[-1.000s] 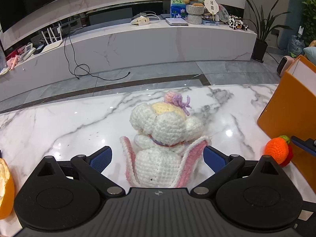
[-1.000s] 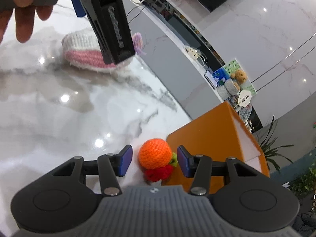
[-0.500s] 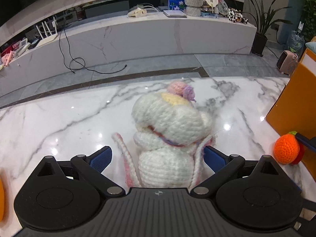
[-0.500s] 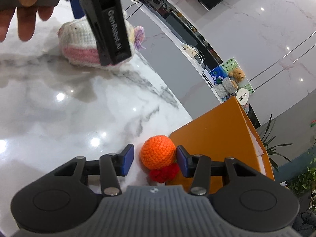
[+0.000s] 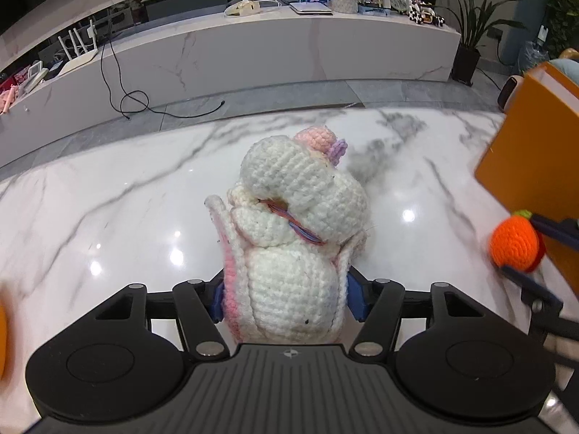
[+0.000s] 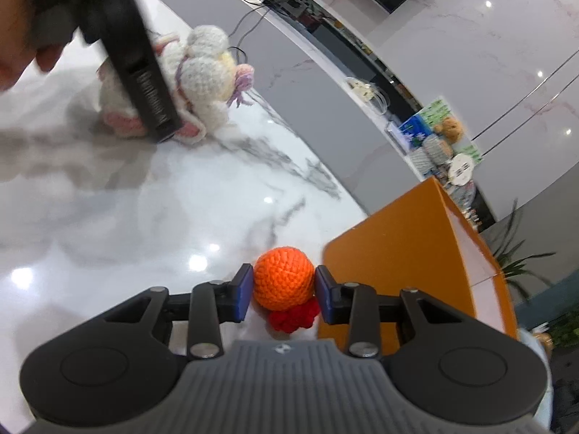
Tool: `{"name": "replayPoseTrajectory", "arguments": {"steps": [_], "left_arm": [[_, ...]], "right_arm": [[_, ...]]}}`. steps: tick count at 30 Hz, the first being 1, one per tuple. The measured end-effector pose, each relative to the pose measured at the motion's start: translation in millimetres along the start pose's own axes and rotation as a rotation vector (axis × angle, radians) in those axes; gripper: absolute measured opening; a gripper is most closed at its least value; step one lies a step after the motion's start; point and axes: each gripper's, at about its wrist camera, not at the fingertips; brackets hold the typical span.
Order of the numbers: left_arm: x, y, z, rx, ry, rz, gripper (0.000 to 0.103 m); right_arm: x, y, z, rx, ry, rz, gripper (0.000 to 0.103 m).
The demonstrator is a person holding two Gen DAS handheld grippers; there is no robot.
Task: Organize objects
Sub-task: 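Grasp the crocheted bunny with the left gripper while the right gripper grasps the orange ball toy, then lift the bunny and the orange ball toy off the table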
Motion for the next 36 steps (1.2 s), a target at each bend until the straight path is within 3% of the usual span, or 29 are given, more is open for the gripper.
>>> {"name": "replayPoseTrajectory", "arguments": {"steps": [5, 11, 16, 20, 24, 30, 36], "left_arm": [[-23, -1, -34, -0.024, 0.008, -0.002, 0.071], [-61, -23, -77, -0.034, 0.074, -0.023, 0.071], [-90, -48, -104, -0.066, 0.08, -0.084, 0.072], [-101, -61, -120, -0.049, 0.031, -0.114, 0.079], [-102, -59, -125, -0.039, -0.023, -0.127, 0.081], [-99, -45, -121, -0.117, -0.057, -0.144, 0.084], [-93, -45, -121, -0.118, -0.091, -0.145, 0.085]], "right_arm": [[-19, -1, 1, 0.055, 0.04, 0.101, 0.039], [-45, -11, -6, 0.165, 0.11, 0.251, 0.039], [-63, -32, -19, 0.318, 0.212, 0.437, 0.039], [-75, -33, -33, 0.341, 0.24, 0.526, 0.039], [-80, -30, -37, 0.333, 0.236, 0.539, 0.041], [-65, -22, -28, 0.304, 0.239, 0.489, 0.045], [-53, -6, -27, 0.262, 0.26, 0.462, 0.044]]}}
Point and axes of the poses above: each gripper's, at about its wrist camera, not at the fingertips, and x roughly the way its jaws point, y to its left, z to its top, and after that the axes turned 13 degrees about x, right-handed
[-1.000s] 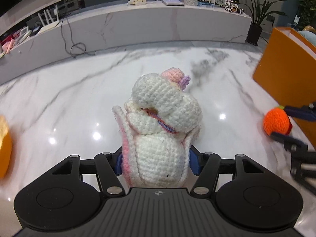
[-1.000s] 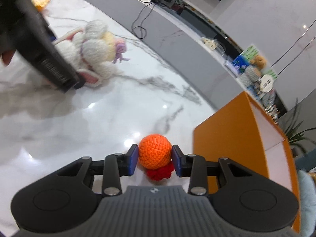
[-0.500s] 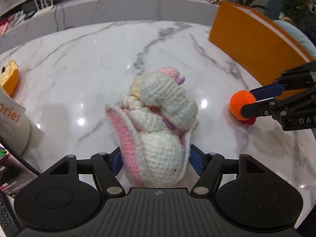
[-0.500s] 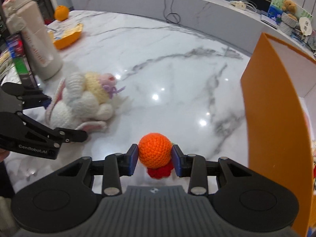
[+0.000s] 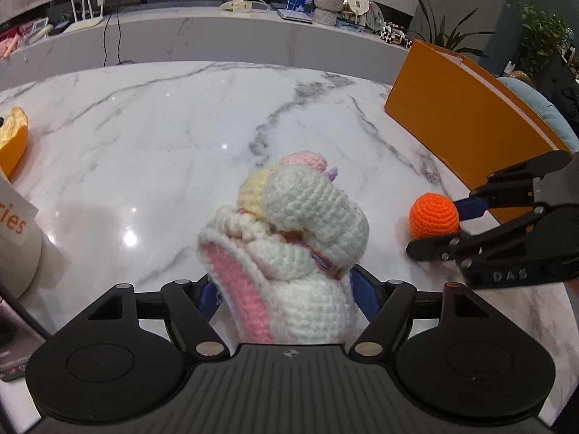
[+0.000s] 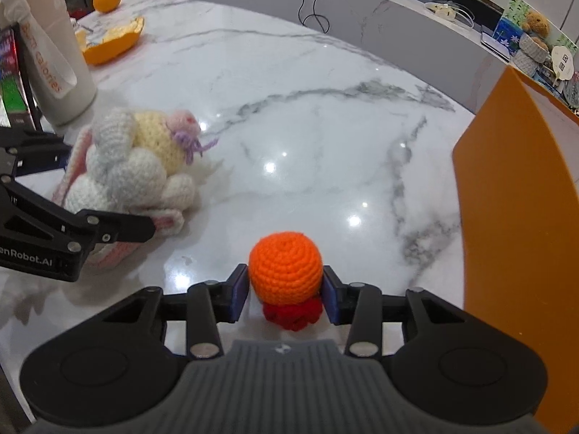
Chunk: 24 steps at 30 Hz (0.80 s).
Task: Organize objects
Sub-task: 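Lift the bunny and the orange ball toy off the table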
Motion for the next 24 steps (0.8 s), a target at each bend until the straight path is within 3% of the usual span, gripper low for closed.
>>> {"name": "replayPoseTrajectory", "arguments": {"steps": [2, 4, 7, 19, 24], "left_arm": [[1, -1, 0, 0.008, -0.004, 0.003, 0.083], [1, -2, 1, 0.008, -0.011, 0.002, 0.069], [-1, 0, 2, -0.021, -0.012, -0.004, 0.063], [-17, -11, 12, -0.011, -0.046, -0.014, 0.061], [-20, -18, 20, 0.035, -0.021, -0.004, 0.061]], "right_arm": [[3, 3, -1, -0.011, 0.01, -0.001, 0.044], [3, 4, -1, -0.01, 0.008, 0.005, 0.041], [0, 4, 1, 0.0, 0.005, 0.009, 0.041], [-45, -15, 25, 0.093, -0.109, 0.042, 0.041], [-64, -24, 33, 0.127, -0.153, 0.058, 0.041]]}}
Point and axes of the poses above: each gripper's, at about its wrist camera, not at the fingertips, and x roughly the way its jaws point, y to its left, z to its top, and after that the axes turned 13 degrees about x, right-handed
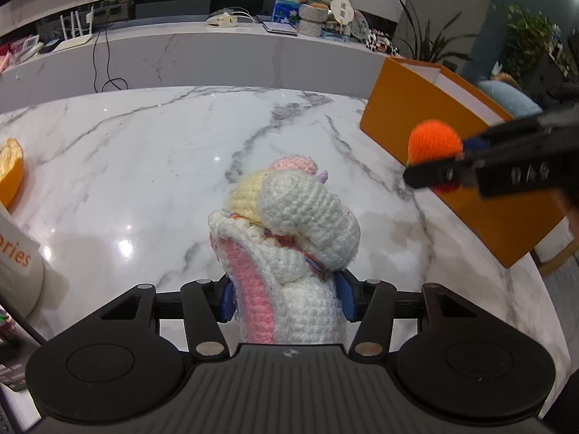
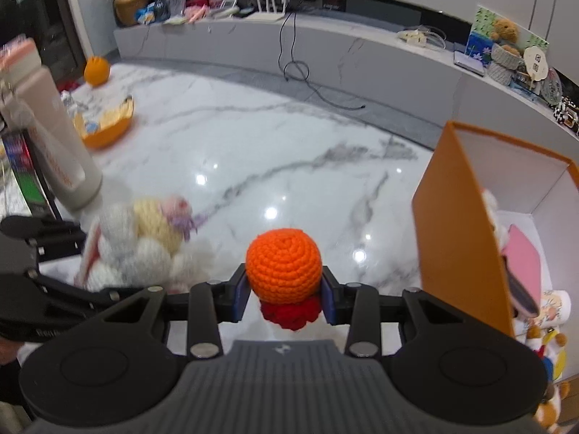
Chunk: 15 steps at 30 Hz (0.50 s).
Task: Organize objects
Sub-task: 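Lift the bunny and the orange ball toy off the table, then carry the bunny and orange ball toy over the storage box and lower them in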
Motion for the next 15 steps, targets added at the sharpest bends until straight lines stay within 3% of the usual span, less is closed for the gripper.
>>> {"name": "replayPoseTrajectory", "arguments": {"steps": [6, 15], "left_arm": [[-8, -7, 22, 0.007, -0.002, 0.022, 0.061], [-15, -48, 82, 0.106, -0.04, 0.036, 0.061]], "right_arm": [[-18, -10, 10, 0.027, -0.047, 0.01, 0.041], [-46, -41, 27, 0.103, -0.126, 0.003, 0.041]]}}
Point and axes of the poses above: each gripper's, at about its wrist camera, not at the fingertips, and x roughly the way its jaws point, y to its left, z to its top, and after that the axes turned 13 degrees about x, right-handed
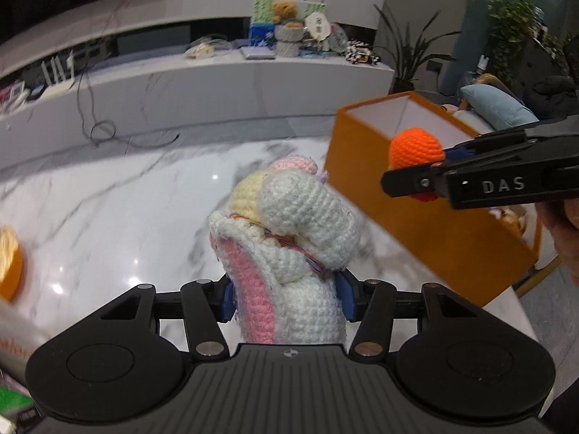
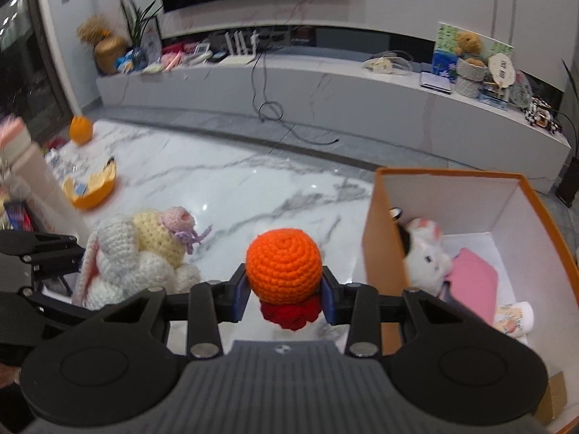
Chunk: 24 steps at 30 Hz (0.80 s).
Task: Organize objects
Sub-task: 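Carry the bunny and orange ball toy over the storage box and lower them in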
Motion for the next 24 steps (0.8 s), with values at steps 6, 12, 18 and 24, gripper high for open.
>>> {"name": "replayPoseTrajectory", "arguments": {"steps": [6, 12, 18, 24], "left_arm": [[1, -25, 31, 0.048, -0.025, 0.0, 0.061], [9, -49, 59, 0.07, -0.042, -0.017, 0.061], [17, -78, 88, 0.121, -0.073, -0.039, 0.061], [32, -109, 116, 0.168, -0.099, -0.067, 0.061]], "right_arm": [[-20, -28, 13, 0.073, -0.055, -0.004, 0.041], [-36, -64, 22, 0.159, -0.104, -0.022, 0.041], [-50, -109, 30, 0.274, -0.15, -0.065, 0.041], [-56, -145, 31, 0.348, -0.173, -0.133, 0.041]]}}
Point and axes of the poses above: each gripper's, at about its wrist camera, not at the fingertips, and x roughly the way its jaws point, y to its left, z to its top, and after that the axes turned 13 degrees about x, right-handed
